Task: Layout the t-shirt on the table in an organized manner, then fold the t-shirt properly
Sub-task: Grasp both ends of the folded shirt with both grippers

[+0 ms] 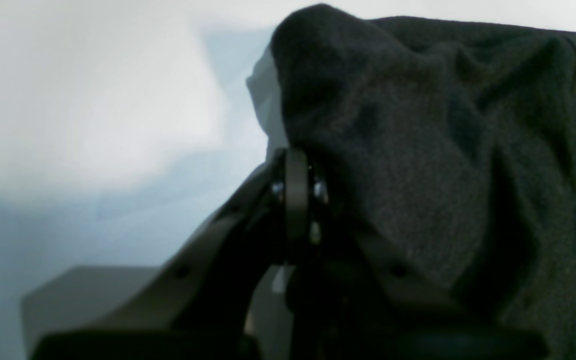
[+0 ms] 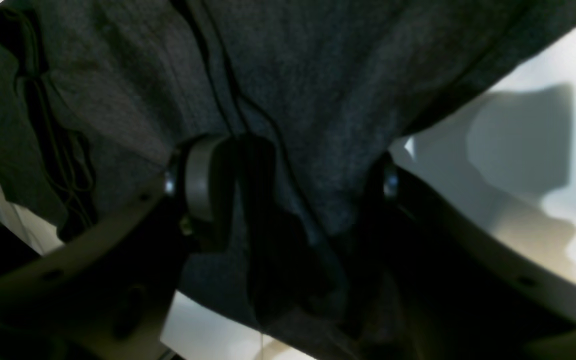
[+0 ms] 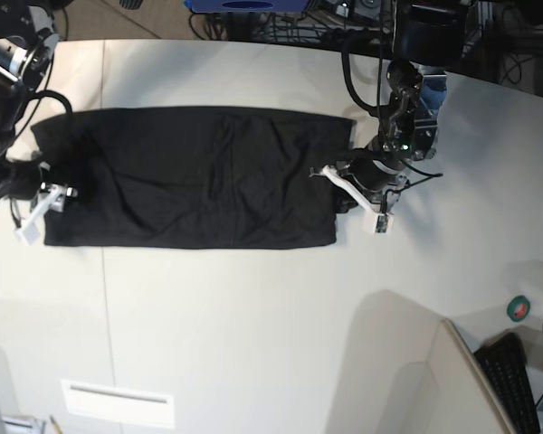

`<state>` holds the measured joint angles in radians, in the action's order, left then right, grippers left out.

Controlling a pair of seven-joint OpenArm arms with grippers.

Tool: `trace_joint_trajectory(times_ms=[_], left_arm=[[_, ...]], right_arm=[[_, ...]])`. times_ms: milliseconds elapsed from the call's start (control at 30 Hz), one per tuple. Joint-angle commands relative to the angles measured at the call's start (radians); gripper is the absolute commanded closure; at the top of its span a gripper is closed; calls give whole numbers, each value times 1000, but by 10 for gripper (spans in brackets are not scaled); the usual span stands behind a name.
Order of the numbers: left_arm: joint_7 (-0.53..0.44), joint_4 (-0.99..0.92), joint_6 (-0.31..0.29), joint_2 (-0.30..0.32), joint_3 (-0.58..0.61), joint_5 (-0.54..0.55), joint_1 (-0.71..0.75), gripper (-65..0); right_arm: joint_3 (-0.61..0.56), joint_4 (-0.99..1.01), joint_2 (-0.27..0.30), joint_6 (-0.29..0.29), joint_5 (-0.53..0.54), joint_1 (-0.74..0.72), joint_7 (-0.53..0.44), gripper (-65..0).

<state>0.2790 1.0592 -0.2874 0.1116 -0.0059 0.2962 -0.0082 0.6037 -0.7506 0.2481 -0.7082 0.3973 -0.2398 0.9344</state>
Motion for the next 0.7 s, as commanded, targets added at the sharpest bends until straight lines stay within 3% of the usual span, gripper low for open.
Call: trace_joint_trajectory(times_ms=[0,167,233,333,367,667], left_arm=[[22,8,6,7,-3,-7,-2,0],[22,3,6,13,-3,-7,-2,0],[22,3,6,13,-3,-7,-2,0],[26,3,6,10,-3,-7,0,0],[27,5,6,7,-1,-7,6,0],[29,8,6,-23,71,-10,14,0]], right_arm=[[-6,13,-5,10,-56,7,45,-309],[-6,12,-3,10,-56,20,36,-297],[-5,10,-3,10,-56,23,35,-221],[-5,9,-5,10,-56,26,-22,-23],[-5,9,-5,10,-56,26,-39,0],[-12,-93,-5,10,-61,40,-85,0]])
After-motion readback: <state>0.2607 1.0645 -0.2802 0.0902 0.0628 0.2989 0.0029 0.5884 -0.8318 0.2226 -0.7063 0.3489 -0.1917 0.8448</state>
